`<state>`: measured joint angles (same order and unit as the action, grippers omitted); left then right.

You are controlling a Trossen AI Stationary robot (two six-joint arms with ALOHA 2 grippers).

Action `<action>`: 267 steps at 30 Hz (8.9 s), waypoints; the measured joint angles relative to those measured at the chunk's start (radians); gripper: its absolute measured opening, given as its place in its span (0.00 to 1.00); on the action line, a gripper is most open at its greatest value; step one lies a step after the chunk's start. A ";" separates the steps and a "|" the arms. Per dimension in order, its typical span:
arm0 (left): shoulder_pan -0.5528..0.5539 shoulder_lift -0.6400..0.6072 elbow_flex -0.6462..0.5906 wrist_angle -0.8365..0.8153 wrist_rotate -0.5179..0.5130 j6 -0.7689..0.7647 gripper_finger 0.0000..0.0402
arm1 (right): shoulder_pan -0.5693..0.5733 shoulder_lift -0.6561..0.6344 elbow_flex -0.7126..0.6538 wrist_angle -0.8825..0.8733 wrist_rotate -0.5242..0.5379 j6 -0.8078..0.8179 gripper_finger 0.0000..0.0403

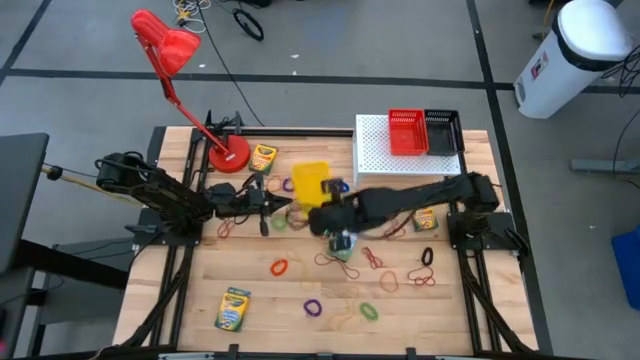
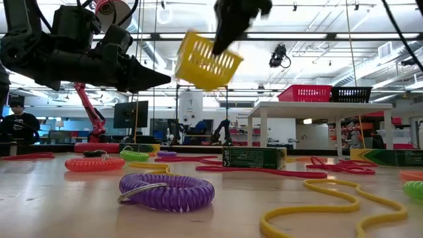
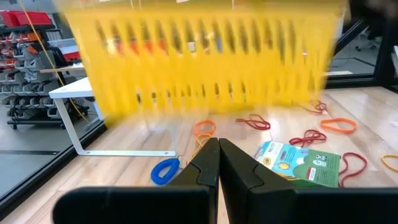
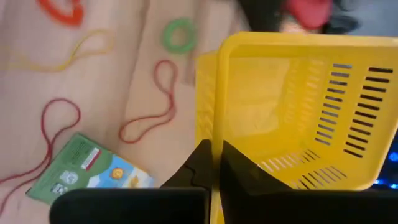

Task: Pick & Place Office Desk Supplies
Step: Put the yellow basket on the shelf, then adjust the red basket on the shelf, then put the green spring keychain on the black basket

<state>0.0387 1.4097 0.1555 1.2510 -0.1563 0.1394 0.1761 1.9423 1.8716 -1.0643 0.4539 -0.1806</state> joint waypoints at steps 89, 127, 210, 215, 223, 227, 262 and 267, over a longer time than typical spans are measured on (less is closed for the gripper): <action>0.000 0.000 0.000 -0.007 0.000 -0.012 0.02 | -0.548 -0.029 -0.047 -0.396 -0.125 -0.183 0.05; 0.000 0.000 0.000 -0.006 0.000 -0.012 0.02 | -0.503 -0.027 0.007 -0.432 -0.016 -0.172 0.30; 0.001 0.000 0.000 0.001 0.000 -0.011 0.02 | -0.667 -0.458 -0.428 0.023 -0.312 0.274 0.00; 0.001 0.000 0.000 0.001 0.000 -0.011 0.02 | -0.680 -0.443 -0.428 0.001 -0.297 0.270 0.00; 0.001 0.000 0.000 0.002 0.000 -0.011 0.02 | -0.691 -0.435 -0.428 -0.070 -0.254 0.269 0.00; 0.001 0.000 0.000 0.002 0.000 -0.011 0.02 | -0.690 -0.435 -0.428 -0.073 -0.228 0.269 0.00; 0.001 0.000 0.000 0.002 0.000 -0.011 0.02 | -0.676 -0.436 -0.428 -0.078 -0.197 0.243 0.00; 0.000 0.000 0.000 0.001 0.000 -0.011 0.02 | -0.637 -0.477 -0.428 -0.077 -0.177 0.227 0.00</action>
<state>0.0391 1.4101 0.1558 1.2523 -0.1562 0.1280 -0.4610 1.4653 1.4441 -1.1415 0.2771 0.0460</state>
